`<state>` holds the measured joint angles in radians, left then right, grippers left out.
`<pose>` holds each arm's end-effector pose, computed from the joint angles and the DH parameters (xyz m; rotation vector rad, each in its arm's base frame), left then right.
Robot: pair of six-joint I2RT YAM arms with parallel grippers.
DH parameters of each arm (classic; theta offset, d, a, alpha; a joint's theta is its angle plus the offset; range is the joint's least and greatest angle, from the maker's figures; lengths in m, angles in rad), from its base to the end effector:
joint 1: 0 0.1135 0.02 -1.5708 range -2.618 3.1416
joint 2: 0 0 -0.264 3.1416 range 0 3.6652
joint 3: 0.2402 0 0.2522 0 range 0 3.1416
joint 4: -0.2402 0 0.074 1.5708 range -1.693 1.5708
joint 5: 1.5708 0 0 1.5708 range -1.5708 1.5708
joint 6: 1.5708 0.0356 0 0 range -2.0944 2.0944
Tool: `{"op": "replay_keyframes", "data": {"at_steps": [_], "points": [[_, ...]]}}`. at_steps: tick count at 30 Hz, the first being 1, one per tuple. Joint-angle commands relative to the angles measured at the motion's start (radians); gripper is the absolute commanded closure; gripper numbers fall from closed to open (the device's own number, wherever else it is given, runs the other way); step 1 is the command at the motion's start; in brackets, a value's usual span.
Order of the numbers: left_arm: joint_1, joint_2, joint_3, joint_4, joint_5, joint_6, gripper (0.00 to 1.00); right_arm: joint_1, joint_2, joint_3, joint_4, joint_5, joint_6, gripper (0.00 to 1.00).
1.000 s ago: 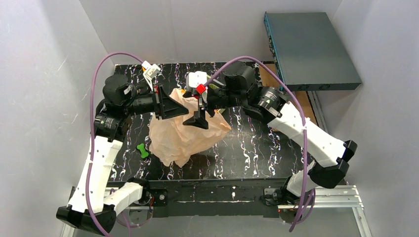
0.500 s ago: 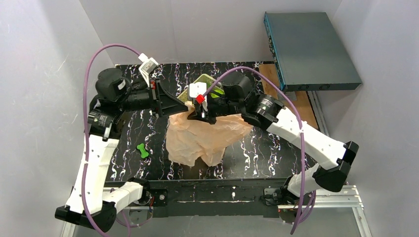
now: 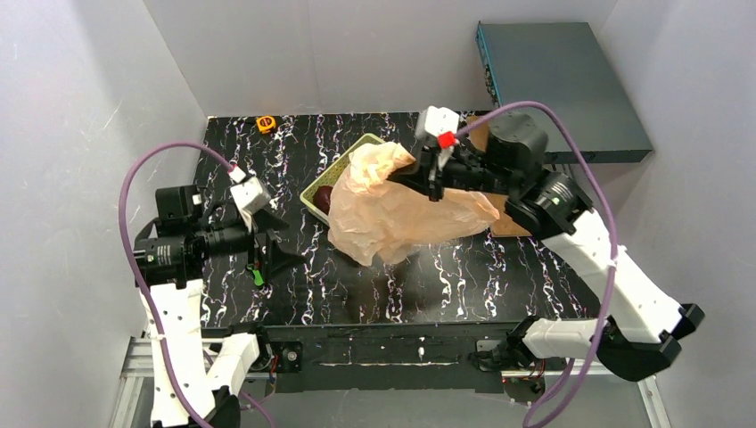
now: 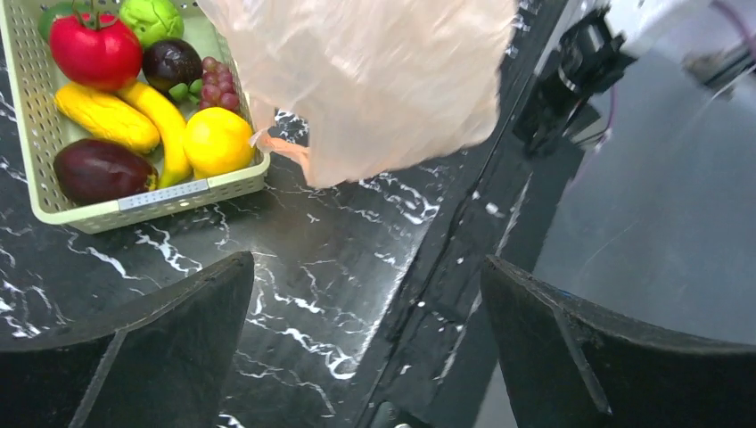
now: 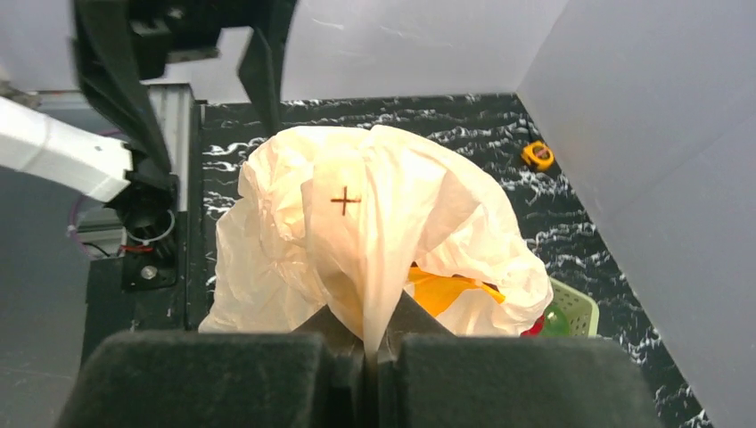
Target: Place the fake fruits into the plastic bag and tie a complex knot
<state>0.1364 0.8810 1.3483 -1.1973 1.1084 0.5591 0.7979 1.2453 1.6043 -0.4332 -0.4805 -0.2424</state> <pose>0.1139 -0.0165 0.4211 0.9057 1.7342 -0.8099 0.1622 0.1898 0.4980 -1.1516 1.2517 0.8129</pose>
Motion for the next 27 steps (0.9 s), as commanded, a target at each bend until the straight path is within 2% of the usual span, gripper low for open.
{"op": "replay_keyframes", "data": {"at_steps": [1,5,8,11,16,25,26,27], "points": [[0.006,-0.057,-0.077,-0.040,0.068,0.296,0.02,0.000,-0.101,-0.061,0.100,-0.115,-0.007,0.99],[-0.012,-0.016,-0.096,0.051,0.138,0.175,0.02,0.000,-0.166,-0.122,0.129,-0.191,-0.063,0.99],[-0.053,0.025,-0.096,0.148,0.192,-0.031,0.02,0.001,-0.194,-0.154,0.144,-0.231,-0.108,0.99],[-0.170,0.025,-0.130,0.255,0.198,-0.216,0.02,0.003,-0.207,-0.172,0.159,-0.244,-0.147,0.99],[-0.288,-0.017,-0.254,0.578,0.135,-0.599,0.02,0.013,-0.211,-0.181,0.178,-0.249,-0.172,0.99],[-0.465,0.001,-0.331,0.814,-0.031,-0.713,0.02,0.049,-0.214,-0.175,0.190,-0.267,-0.155,0.99],[-0.482,0.013,-0.329,0.834,-0.033,-0.730,0.02,0.058,-0.216,-0.174,0.187,-0.260,-0.155,0.99],[-0.499,0.024,-0.323,0.846,-0.030,-0.747,0.07,0.067,-0.218,-0.172,0.183,-0.250,-0.156,0.99]]}}
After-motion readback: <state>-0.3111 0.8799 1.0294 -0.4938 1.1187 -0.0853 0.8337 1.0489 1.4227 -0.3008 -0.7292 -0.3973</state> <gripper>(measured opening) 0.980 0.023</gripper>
